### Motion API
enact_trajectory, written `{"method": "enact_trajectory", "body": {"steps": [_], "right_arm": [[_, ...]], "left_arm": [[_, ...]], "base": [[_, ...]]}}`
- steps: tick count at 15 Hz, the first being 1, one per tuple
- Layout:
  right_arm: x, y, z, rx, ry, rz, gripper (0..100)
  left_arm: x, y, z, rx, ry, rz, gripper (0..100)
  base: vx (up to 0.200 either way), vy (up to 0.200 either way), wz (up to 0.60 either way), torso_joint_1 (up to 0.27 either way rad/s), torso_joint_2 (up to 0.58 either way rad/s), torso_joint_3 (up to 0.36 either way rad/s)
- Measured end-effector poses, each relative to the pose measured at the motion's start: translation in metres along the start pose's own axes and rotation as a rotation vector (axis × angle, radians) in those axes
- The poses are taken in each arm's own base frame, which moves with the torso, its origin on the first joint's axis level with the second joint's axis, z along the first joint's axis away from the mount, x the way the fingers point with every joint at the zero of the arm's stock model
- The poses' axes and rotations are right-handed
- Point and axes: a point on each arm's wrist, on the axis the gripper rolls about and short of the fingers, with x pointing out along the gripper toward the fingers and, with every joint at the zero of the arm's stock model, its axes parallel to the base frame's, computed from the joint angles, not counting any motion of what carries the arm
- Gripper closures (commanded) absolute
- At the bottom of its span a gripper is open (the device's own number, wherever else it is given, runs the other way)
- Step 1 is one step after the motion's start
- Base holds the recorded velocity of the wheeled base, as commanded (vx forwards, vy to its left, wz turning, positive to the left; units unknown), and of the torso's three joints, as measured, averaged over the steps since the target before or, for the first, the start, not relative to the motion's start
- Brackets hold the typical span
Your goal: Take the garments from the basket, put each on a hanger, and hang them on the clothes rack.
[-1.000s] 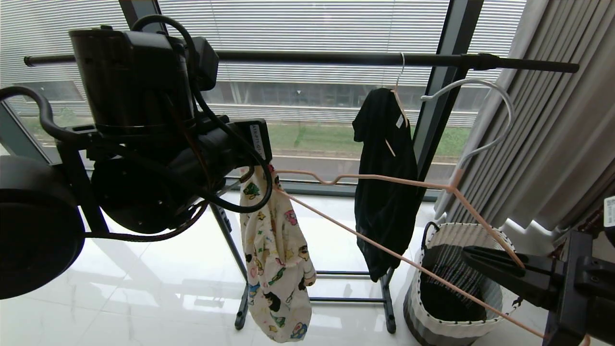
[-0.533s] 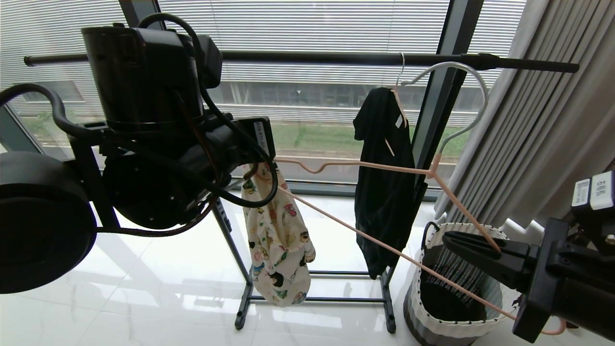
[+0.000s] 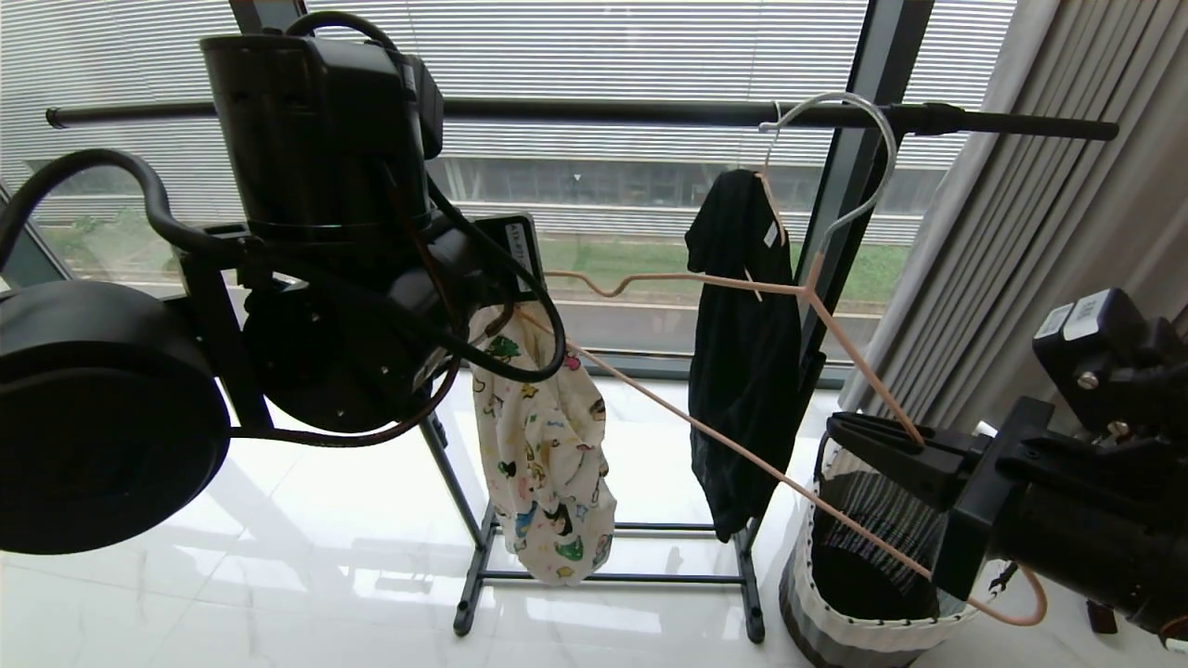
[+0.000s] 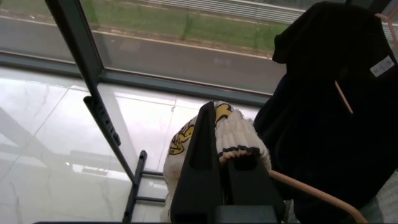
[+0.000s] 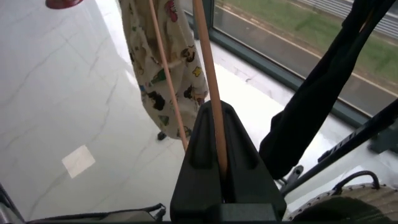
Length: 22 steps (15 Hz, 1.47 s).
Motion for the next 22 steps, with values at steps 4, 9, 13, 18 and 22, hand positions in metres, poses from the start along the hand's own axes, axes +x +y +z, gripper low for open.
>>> {"method": "enact_trajectory", "body": {"steps": [4,9,13,18,22], "right_arm": [[0.007,0.003,-0.001,-0.003,0.007,0.012,100],[-0.003,0.005,-0.009,-0.004,0.024,0.024,100],[-0.003,0.005,-0.004,0.030,0.007,0.027,100],[0.012,0.007,-0.002,0.053,0.015,0.028,100],[0.021,0.015,-0.005,0.052,0.034,0.059,100]], "left_arm": [[0.003,-0.002,-0.002,0.008,0.005,0.013,100],[0.006,-0.002,-0.001,0.006,0.000,0.019,100],[0.003,-0.006,-0.002,0.008,0.002,0.002,100],[0.001,-0.008,-0.002,0.005,0.002,-0.002,100],[-0.006,-0.017,-0.001,0.005,0.001,-0.040,100]], "base": [[0.000,0.000,0.00,0.000,0.00,0.000],[0.000,0.000,0.00,0.000,0.00,0.000],[0.000,0.000,0.00,0.000,0.00,0.000],[0.000,0.000,0.00,0.000,0.00,0.000],[0.000,0.000,0.00,0.000,0.00,0.000]]}}
